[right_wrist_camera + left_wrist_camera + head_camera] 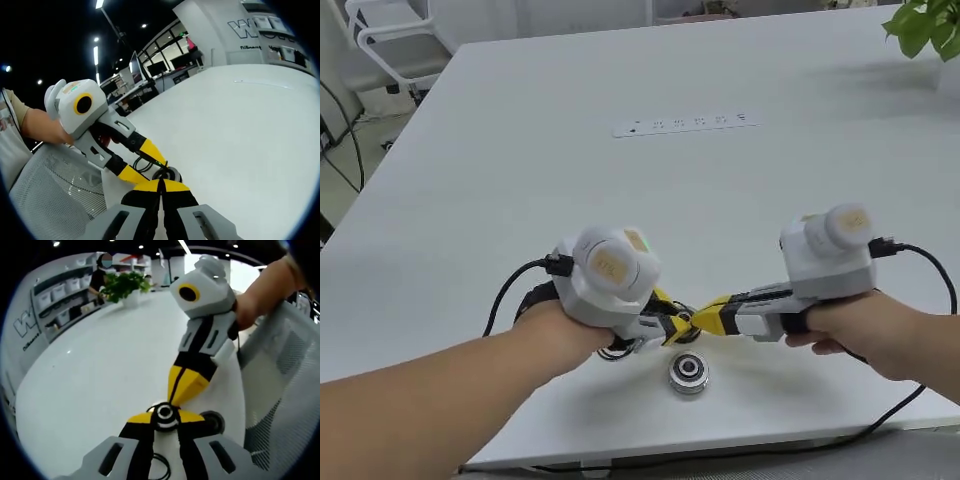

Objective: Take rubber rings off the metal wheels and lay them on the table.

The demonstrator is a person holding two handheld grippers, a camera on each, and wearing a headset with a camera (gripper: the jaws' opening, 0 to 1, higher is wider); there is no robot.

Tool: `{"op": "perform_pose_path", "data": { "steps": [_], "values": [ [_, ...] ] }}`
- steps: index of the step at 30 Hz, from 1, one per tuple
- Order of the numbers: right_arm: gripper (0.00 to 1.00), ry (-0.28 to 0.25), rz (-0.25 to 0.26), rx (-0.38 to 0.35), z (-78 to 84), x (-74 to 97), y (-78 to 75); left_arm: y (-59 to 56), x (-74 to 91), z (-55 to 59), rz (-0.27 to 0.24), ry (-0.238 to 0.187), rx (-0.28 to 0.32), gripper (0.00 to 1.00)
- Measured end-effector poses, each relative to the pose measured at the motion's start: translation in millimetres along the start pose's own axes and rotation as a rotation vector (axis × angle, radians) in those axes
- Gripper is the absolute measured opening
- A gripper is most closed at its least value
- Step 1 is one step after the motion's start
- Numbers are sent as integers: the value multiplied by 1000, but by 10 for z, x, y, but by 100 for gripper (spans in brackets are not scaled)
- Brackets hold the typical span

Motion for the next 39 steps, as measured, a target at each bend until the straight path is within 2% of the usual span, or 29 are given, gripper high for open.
{"op": "perform_pose_path", "data": {
  "steps": [4, 8, 16, 26, 33, 39],
  "values": [
    [0, -5, 0, 0, -13, 5, 14, -27, 35, 33, 7, 15, -18, 22],
    [0, -14, 1, -2, -32, 15, 22, -37, 96, 42, 19, 12, -14, 25],
    [0, -33, 8, -10, -81, 62, 40, -16, 277, 11, 24, -21, -3, 29],
    [0, -53, -5, -11, -173, 97, 111, -19, 584, 16, 32, -76, 27, 35],
    [0, -63, -20, -4, -262, 84, 145, -23, 768, 44, 26, -106, 38, 39],
    [0, -69, -35, 5, -347, 28, 189, 29, 904, 115, 0, -107, 31, 44]
  ]
}}
Point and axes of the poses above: the centre of the closed fingertips' face, and the gripper's own axes: x roughly backward along the fingers, y roughly to its left, z roughly out of its underside, the point moved 5 cm from there along x, roughly backward along the fingers, and after that the axes turned 15 degrees about x, right-handed, at the moved point
